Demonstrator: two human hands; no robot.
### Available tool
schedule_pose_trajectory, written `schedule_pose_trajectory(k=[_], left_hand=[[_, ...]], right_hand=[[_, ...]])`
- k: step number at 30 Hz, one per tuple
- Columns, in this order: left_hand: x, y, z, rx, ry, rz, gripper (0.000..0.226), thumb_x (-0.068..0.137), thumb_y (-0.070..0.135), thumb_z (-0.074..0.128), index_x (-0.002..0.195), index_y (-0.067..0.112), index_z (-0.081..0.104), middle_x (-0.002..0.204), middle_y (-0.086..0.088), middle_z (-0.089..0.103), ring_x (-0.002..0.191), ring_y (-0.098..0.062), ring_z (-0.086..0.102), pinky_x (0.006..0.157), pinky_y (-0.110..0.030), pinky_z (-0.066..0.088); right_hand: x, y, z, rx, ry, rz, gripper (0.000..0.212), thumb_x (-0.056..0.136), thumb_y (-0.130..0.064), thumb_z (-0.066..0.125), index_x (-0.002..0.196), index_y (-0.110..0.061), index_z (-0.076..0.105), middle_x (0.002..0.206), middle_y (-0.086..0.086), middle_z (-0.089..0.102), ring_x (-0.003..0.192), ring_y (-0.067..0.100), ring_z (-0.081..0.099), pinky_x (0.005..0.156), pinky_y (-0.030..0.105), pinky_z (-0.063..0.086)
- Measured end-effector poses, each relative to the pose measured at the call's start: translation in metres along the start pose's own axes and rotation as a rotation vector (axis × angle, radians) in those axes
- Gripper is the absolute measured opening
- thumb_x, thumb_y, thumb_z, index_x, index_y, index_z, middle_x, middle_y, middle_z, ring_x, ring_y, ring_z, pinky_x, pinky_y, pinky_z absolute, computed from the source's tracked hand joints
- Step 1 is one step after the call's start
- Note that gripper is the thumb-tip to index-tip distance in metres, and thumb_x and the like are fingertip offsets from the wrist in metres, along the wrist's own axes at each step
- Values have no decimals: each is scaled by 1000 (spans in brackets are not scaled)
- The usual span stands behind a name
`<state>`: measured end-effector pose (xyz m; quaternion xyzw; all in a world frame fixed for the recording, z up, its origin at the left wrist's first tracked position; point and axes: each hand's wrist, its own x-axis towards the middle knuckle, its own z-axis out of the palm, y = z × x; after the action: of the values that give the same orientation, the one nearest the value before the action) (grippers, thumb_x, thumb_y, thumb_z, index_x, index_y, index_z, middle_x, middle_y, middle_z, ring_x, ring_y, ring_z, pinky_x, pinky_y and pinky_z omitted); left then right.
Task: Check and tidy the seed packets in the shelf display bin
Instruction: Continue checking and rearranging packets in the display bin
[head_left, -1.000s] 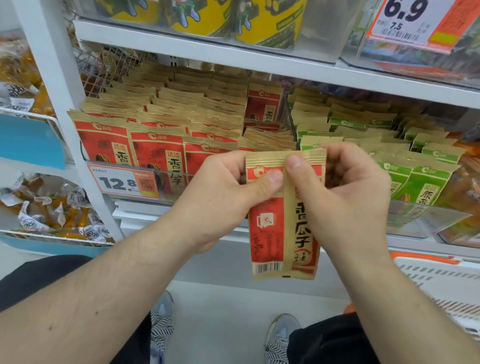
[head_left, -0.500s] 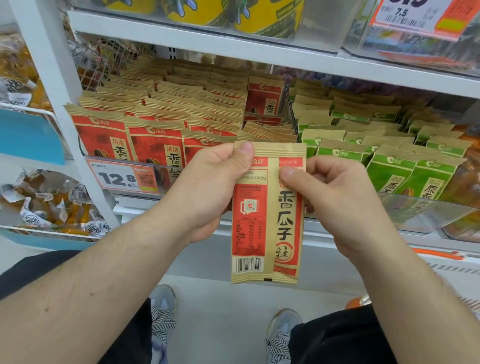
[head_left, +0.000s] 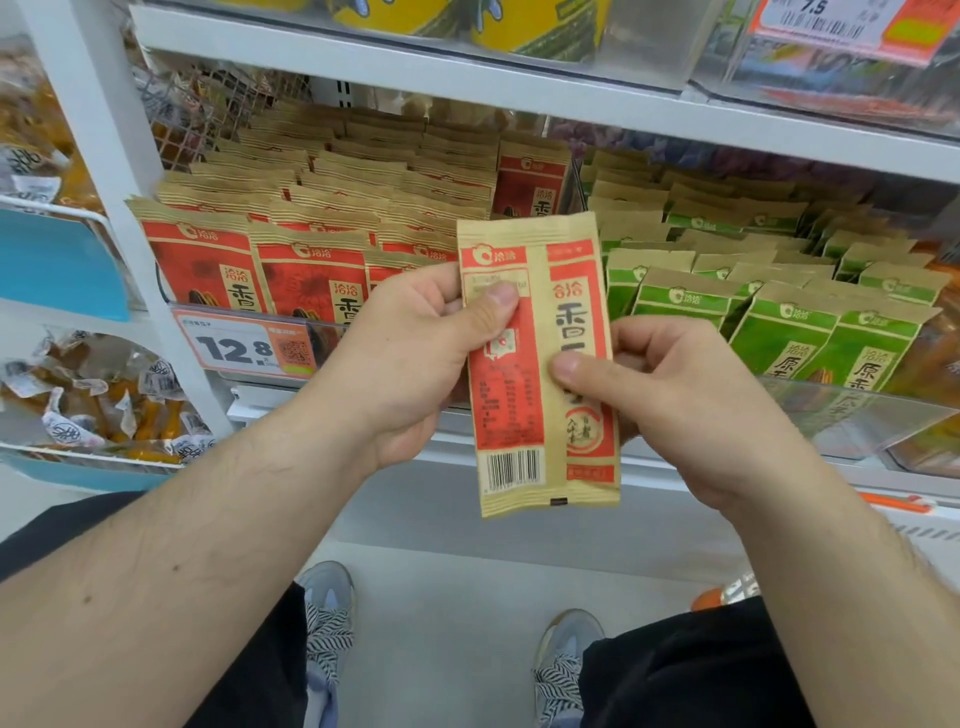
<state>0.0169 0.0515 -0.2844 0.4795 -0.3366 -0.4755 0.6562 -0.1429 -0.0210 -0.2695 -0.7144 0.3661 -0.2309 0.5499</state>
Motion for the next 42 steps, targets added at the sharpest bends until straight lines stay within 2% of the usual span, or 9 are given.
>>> schedule_pose_trajectory(k=[3,7,12,17,20,23,27,32,42], left_hand=[[-1,3,-1,15,-32,-39,39,79,24,62,114,8,65,102,-12,74,87,-27,73,75,-49,60],[-6,6,-1,79,-114,-74,45,69,16,68,113,8,64,98,-12,75,83,-27,74,67,-45,61],[-4,8,-4,23,-69,-45,38,72,16,65,109,9,65,99,-12,75,86,-27,74,67,-45,61],[-5,11,-11,94,-200,-83,42,70,13,68,112,11,63,101,-12,75,86,-28,74,62,-40,62],[-3,12,-19,65,-241,-98,38,78,9,73,115,9,63,108,-15,73,92,-31,72,64,-40,62],[-2,12,-20,9,-244,-127,39,75,11,65,114,9,64,110,-15,72,93,-30,72,66,-40,62],[-2,11,-17,11,-224,-137,40,78,13,71,116,8,63,112,-17,71,92,-30,72,64,-39,62],[-5,16,-23,36,-368,-181,49,72,-4,68,117,10,59,105,-15,73,84,-29,73,54,-30,59],[-3,17,-24,21,-360,-185,48,71,-5,69,116,9,60,104,-14,73,84,-27,74,57,-33,60]], right_hand=[[0,0,0,27,2,-26,43,70,-35,68,94,1,68,78,12,75,68,27,73,64,46,59],[3,1,-1,160,40,-60,35,70,-34,64,90,-5,70,74,9,75,61,21,71,55,36,59],[1,2,-11,58,-159,-49,45,68,-22,70,111,-12,63,95,12,75,85,33,72,67,39,59],[-1,1,-13,30,-205,-69,44,69,-14,70,112,-10,63,99,14,75,91,36,72,77,49,57],[-2,0,-18,98,-299,-62,49,72,-11,69,120,-8,61,105,21,72,96,40,69,73,43,59],[-1,-3,-20,186,-345,-31,55,69,-14,70,122,-9,60,103,25,71,87,38,70,59,30,60],[-1,-2,-19,234,-369,22,62,65,-17,71,124,-10,55,91,26,72,63,29,71,50,28,59],[0,-1,-21,307,-366,31,57,65,-13,70,120,-3,54,82,24,72,56,25,70,45,25,56],[1,-2,-22,402,-353,43,56,65,-10,73,117,-1,54,79,24,70,52,24,68,40,22,52]])
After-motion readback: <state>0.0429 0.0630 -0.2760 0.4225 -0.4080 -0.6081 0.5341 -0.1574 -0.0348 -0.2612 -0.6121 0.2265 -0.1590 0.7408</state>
